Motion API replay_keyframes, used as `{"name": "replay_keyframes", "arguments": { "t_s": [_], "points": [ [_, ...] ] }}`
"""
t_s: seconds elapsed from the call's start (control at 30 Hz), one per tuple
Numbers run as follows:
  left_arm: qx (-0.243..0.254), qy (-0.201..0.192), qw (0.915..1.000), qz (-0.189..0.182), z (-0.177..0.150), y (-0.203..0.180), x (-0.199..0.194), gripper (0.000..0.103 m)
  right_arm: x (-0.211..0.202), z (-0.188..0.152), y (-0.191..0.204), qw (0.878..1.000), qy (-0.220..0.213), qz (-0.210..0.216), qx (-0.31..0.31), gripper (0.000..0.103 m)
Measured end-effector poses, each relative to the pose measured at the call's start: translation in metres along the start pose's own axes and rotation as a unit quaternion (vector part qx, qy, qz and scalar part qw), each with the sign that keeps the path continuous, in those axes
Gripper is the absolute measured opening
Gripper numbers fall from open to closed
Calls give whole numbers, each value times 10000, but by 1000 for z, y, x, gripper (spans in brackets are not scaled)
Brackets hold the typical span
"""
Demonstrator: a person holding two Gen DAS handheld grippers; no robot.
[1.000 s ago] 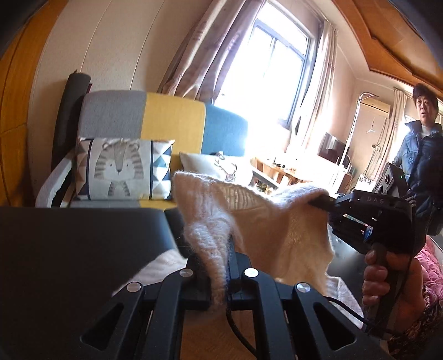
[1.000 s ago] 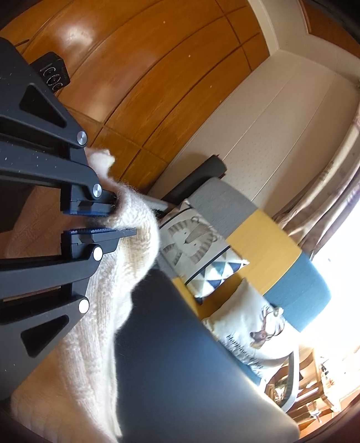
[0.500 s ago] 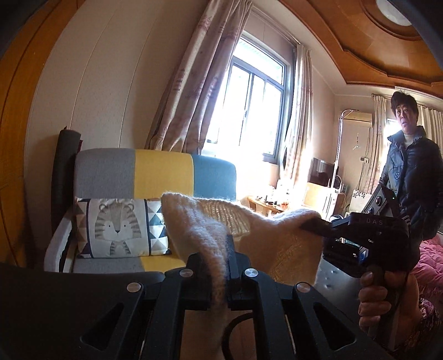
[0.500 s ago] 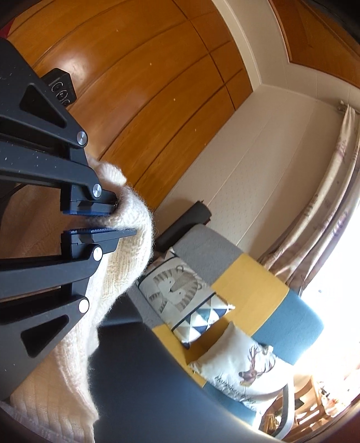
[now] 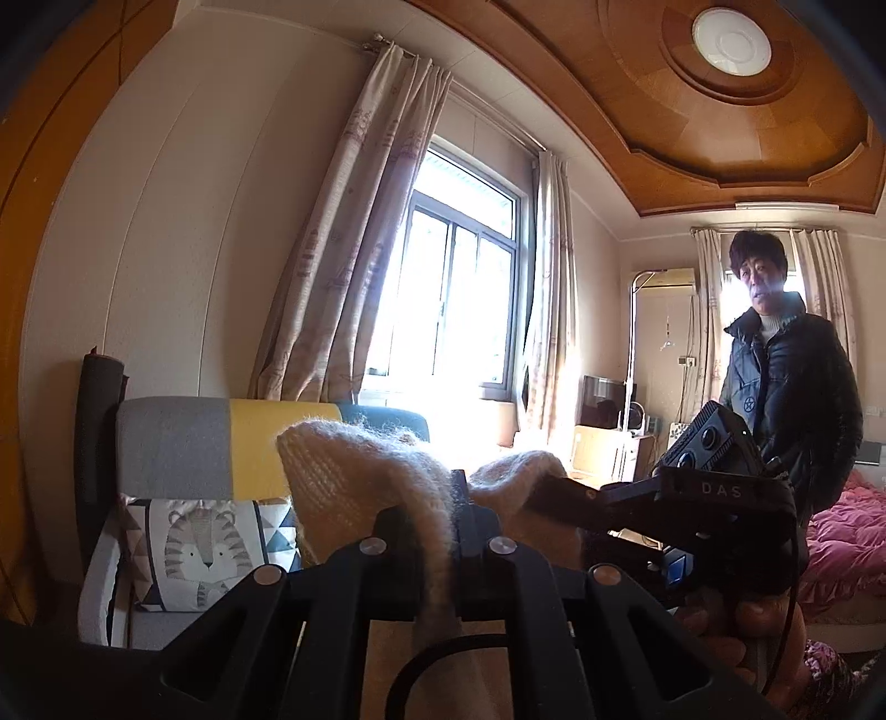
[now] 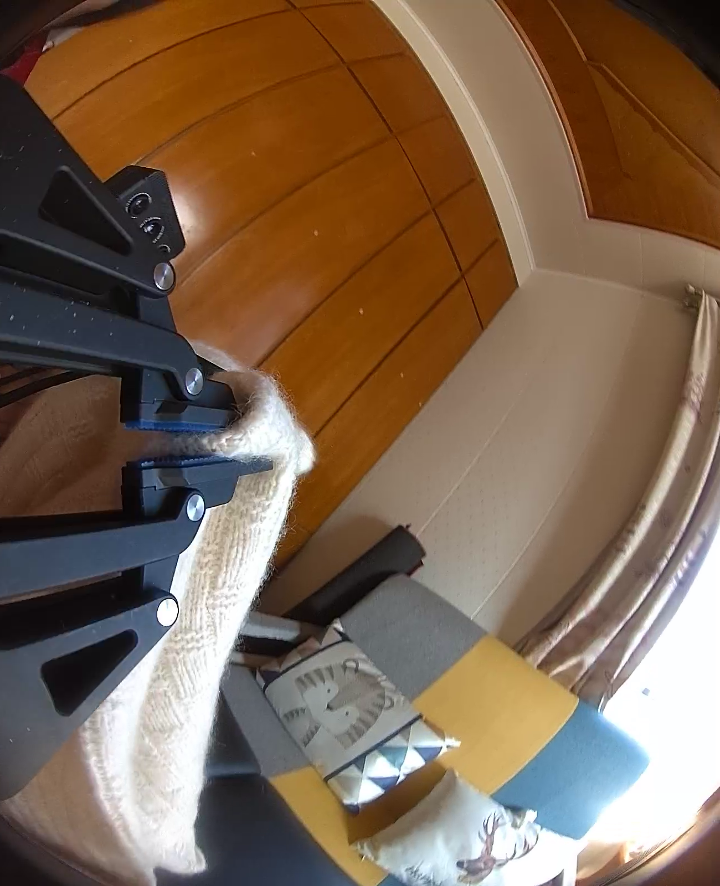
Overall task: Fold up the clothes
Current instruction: 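Lift the sweater off the table with both grippers, holding it up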
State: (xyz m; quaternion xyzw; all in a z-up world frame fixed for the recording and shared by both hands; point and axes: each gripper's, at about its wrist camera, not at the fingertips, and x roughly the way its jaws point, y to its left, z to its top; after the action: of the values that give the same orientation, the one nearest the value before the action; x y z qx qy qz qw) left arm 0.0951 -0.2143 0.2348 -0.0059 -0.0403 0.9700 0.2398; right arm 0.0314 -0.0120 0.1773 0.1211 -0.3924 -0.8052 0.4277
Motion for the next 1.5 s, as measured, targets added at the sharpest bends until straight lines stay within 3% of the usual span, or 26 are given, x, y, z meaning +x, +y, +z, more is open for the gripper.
{"name": "replay_keyframes", "arguments": {
  "t_s": [0.27,0.57,0.77,0.97,1.03,1.17,1.27,1.4,1.5],
  "points": [
    [437,-571,9974,7,60,-15,-23,6,13,25,59,9978,-47,445,-482,7],
    [1054,-1211,9870,-46,122,-51,-85,5,1,35,148,9855,-251,1061,-1300,7],
    [906,-1376,9859,-303,143,-73,-124,5,-17,28,191,9778,-352,1361,-1554,7],
    [873,-1396,9860,-249,145,-88,-129,5,-34,17,204,9752,-410,1437,-1635,7],
    [739,-1345,9876,-338,136,-85,-122,5,-39,12,202,9751,-457,1404,-1656,7],
    [226,-911,9948,-407,91,-62,-87,5,-38,0,167,9825,-448,933,-1548,7],
    [-163,-406,9988,-200,41,-42,-48,5,-30,-11,118,9905,-293,313,-1309,7],
    [-838,138,9963,-133,-34,-10,4,5,-21,-33,48,9911,-196,-464,-1232,7],
    [-850,686,9939,127,-87,3,48,5,-13,-44,-19,9926,-33,-965,-738,7]
  ]
}}
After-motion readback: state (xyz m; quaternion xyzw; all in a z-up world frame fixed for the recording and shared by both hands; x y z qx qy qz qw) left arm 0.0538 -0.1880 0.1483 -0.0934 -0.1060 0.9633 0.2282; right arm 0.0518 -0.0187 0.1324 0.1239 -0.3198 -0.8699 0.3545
